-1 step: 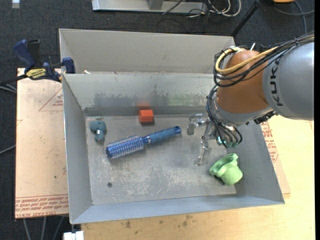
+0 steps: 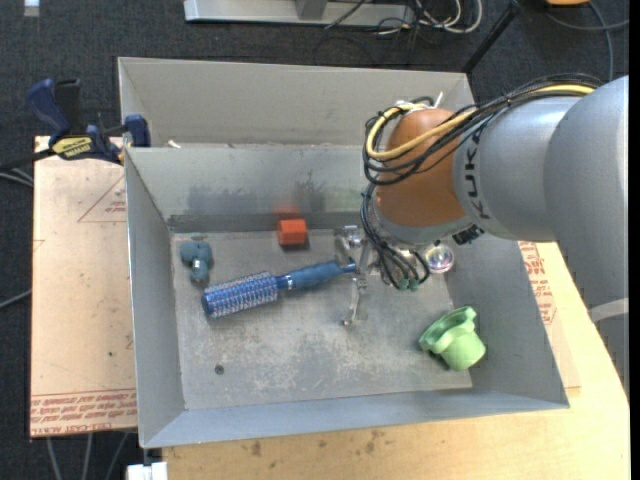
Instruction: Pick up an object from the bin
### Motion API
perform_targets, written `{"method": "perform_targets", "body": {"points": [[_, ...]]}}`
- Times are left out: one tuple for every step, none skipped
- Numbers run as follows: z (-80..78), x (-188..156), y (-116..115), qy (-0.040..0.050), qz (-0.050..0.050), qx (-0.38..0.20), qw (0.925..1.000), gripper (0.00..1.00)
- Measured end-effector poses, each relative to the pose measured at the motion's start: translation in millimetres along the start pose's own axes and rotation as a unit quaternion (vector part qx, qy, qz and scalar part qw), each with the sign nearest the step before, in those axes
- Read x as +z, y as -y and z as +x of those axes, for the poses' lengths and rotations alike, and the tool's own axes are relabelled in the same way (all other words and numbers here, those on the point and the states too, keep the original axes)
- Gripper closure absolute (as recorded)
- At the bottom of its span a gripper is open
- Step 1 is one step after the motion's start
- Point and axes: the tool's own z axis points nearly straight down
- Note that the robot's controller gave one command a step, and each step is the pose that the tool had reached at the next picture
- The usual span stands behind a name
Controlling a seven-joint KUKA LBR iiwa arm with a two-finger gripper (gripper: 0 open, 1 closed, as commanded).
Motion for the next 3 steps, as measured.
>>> {"method": "perform_targets", "body": {"points": [[-15.4, 4.2, -31.8, 0.0032, 0.0, -0.003, 1.0, 0.0], [-13.9, 4.9, -29.9, 0.0006, 0.001, -0.002, 1.0, 1.0], [-43.0, -108.3, -26.4, 0.0048, 0.001, -0.022, 0.9997, 1.0]]}}
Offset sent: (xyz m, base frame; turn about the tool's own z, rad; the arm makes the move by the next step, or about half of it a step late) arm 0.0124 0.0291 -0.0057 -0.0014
